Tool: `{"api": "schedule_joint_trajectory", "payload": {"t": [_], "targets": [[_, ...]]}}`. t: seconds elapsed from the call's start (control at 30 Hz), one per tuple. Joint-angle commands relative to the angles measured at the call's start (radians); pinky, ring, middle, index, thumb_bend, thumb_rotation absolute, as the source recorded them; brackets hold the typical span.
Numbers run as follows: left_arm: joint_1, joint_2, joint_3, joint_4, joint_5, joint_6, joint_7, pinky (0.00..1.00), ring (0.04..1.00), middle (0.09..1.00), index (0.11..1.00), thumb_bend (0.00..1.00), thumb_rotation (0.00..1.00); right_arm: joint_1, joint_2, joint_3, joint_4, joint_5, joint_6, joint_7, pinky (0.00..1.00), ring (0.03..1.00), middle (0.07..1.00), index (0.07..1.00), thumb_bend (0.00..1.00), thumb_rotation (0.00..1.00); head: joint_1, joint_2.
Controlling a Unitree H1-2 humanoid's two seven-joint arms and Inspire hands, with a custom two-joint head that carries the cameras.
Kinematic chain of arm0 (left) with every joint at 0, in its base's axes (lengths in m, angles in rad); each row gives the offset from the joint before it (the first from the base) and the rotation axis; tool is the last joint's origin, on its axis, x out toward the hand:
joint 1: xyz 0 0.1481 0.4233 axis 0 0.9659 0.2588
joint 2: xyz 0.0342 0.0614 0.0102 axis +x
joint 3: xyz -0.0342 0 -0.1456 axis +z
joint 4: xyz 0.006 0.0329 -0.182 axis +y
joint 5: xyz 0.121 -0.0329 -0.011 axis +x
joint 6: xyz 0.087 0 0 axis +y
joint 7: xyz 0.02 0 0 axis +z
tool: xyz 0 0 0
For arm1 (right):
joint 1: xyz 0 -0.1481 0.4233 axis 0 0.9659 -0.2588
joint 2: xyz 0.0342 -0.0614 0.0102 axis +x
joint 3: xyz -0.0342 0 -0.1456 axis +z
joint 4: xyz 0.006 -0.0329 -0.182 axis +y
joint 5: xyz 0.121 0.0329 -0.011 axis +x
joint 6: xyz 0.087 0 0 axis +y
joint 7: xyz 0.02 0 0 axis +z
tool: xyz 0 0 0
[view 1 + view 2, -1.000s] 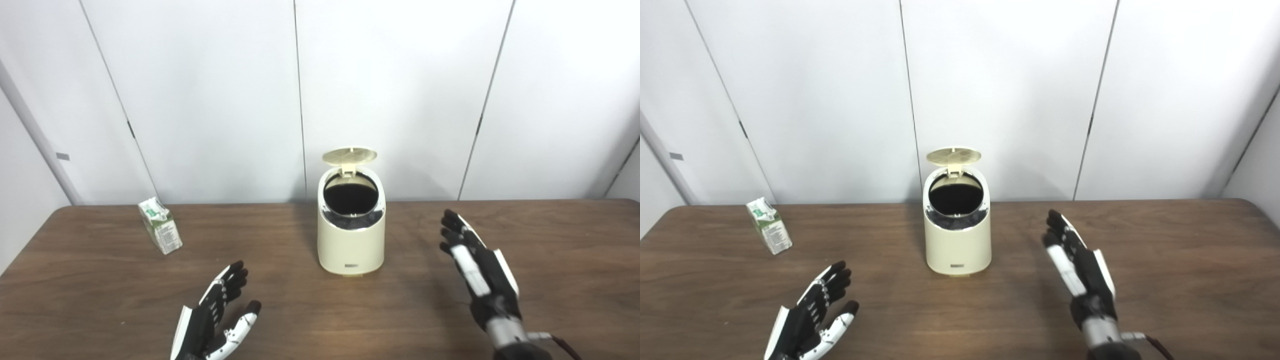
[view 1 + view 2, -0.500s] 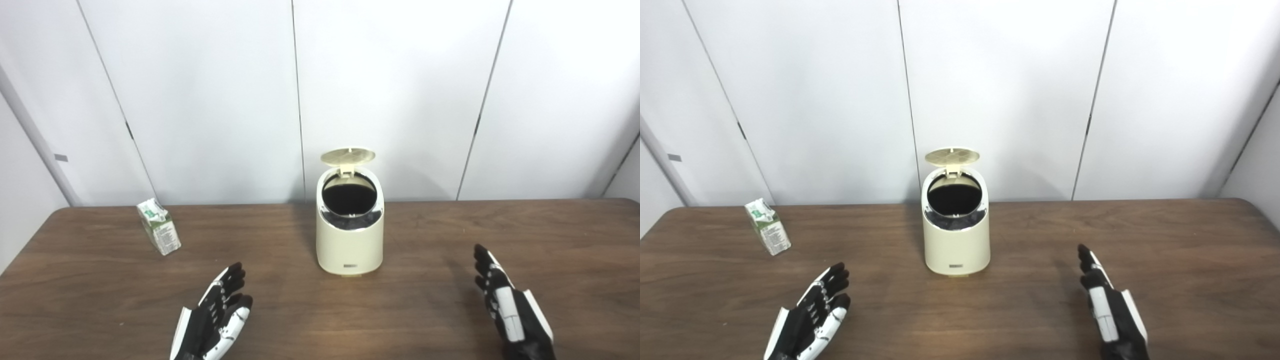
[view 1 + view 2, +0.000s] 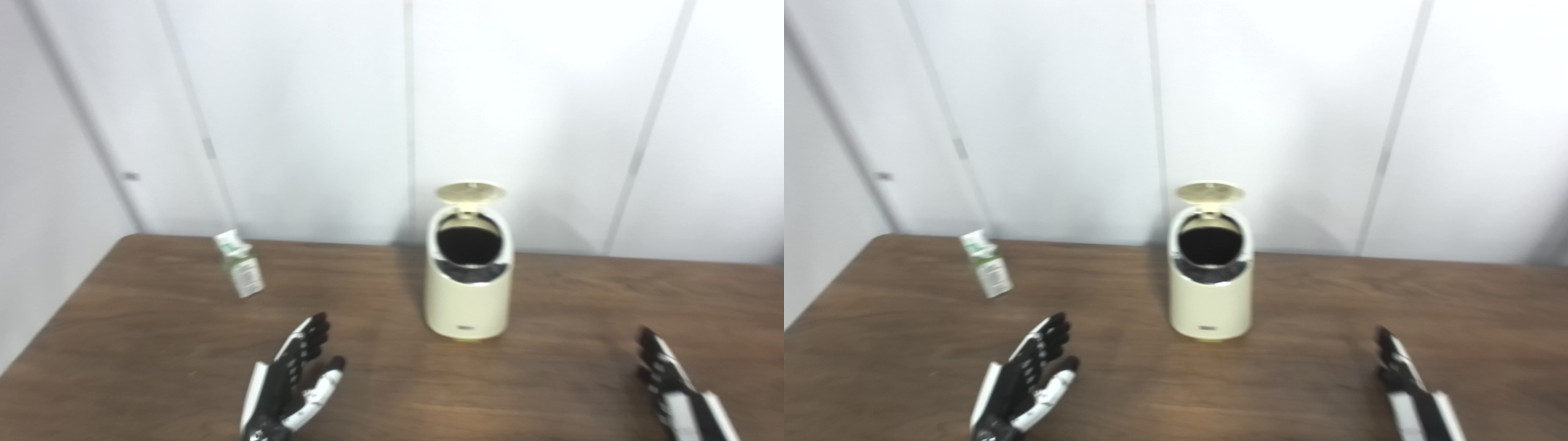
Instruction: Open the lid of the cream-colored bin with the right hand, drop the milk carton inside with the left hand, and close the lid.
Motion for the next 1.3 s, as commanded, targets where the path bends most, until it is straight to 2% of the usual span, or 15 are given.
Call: {"api": "schedule_joint_trajectory", "payload": {"t": [0.0,0.13,0.2,0.33,0.4,0.5,0.67,0.77,0.83,0.93,1.0,1.2,1.27], "targets": [[0.044,-0.02,-0.011,0.005,0.012,-0.014,0.016,0.86,0.881,0.886,0.925,0.54,0.32,-0.015,-0.002,-0.009,-0.024,0.027,-0.044,0.007,0.99,0.991,0.98,0.969,0.66,1.0,0.013,0.002],[0.049,-0.026,-0.007,-0.046,0.009,-0.016,0.02,0.83,0.867,0.879,0.92,0.64,0.3,-0.008,-0.006,-0.005,-0.042,0.033,-0.036,0.013,0.97,0.984,0.97,0.957,0.67,1.0,0.03,0.003],[0.05,-0.028,-0.007,-0.067,0.004,-0.012,0.016,0.83,0.871,0.888,0.933,0.66,0.26,-0.005,-0.01,-0.007,-0.048,0.046,-0.033,0.02,0.96,0.976,0.964,0.95,0.67,1.0,0.046,0.0],[0.053,-0.027,-0.009,-0.117,0.105,0.036,0.041,0.78,0.85,0.887,0.943,0.73,0.25,-0.001,-0.012,-0.014,-0.064,0.076,-0.018,0.032,0.96,0.978,0.963,0.949,0.69,1.0,0.078,-0.001],[0.053,-0.026,-0.008,-0.14,0.157,0.06,0.053,0.77,0.838,0.875,0.935,0.75,0.23,0.001,-0.016,-0.017,-0.072,0.082,-0.02,0.034,0.93,0.959,0.952,0.947,0.7,1.0,0.095,-0.002],[0.052,-0.028,-0.005,-0.167,0.199,0.084,0.069,0.79,0.833,0.869,0.93,0.76,0.22,0.003,-0.027,-0.02,-0.075,0.104,-0.024,0.05,0.91,0.952,0.95,0.945,0.71,1.0,0.125,-0.005],[0.037,-0.023,0.014,-0.193,0.212,0.088,0.084,0.83,0.832,0.865,0.92,0.75,0.23,0.008,-0.027,-0.036,-0.088,0.108,0.021,0.042,0.87,0.926,0.917,0.904,0.69,1.0,0.173,-0.01],[0.024,-0.009,0.031,-0.205,0.185,0.098,0.076,0.73,0.831,0.878,0.927,0.73,0.22,0.006,-0.025,-0.04,-0.087,0.111,0.038,0.043,0.85,0.908,0.898,0.886,0.7,0.99,0.186,-0.013],[0.014,0.0,0.048,-0.216,0.175,0.121,0.073,0.7,0.826,0.881,0.932,0.74,0.22,0.004,-0.027,-0.04,-0.079,0.112,0.036,0.047,0.83,0.897,0.89,0.884,0.71,0.99,0.192,-0.016],[-0.008,0.029,0.074,-0.24,0.201,0.162,0.076,0.67,0.817,0.878,0.932,0.77,0.24,0.001,-0.027,-0.038,-0.067,0.108,0.022,0.05,0.79,0.88,0.88,0.878,0.71,0.98,0.198,-0.018],[-0.025,0.049,0.096,-0.249,0.197,0.184,0.077,0.7,0.814,0.873,0.933,0.79,0.24,-0.002,-0.028,-0.036,-0.059,0.106,0.017,0.052,0.77,0.87,0.873,0.874,0.71,0.98,0.199,-0.02],[-0.108,0.139,0.136,-0.279,0.341,0.323,0.084,0.76,0.791,0.853,0.922,0.8,0.22,-0.009,-0.028,-0.037,-0.039,0.105,0.007,0.05,0.73,0.848,0.853,0.853,0.71,0.97,0.194,-0.028],[-0.135,0.168,0.139,-0.279,0.384,0.354,0.083,0.7,0.787,0.861,0.917,0.81,0.21,-0.009,-0.026,-0.037,-0.037,0.102,0.005,0.048,0.73,0.843,0.849,0.85,0.73,0.97,0.188,-0.027]]}}
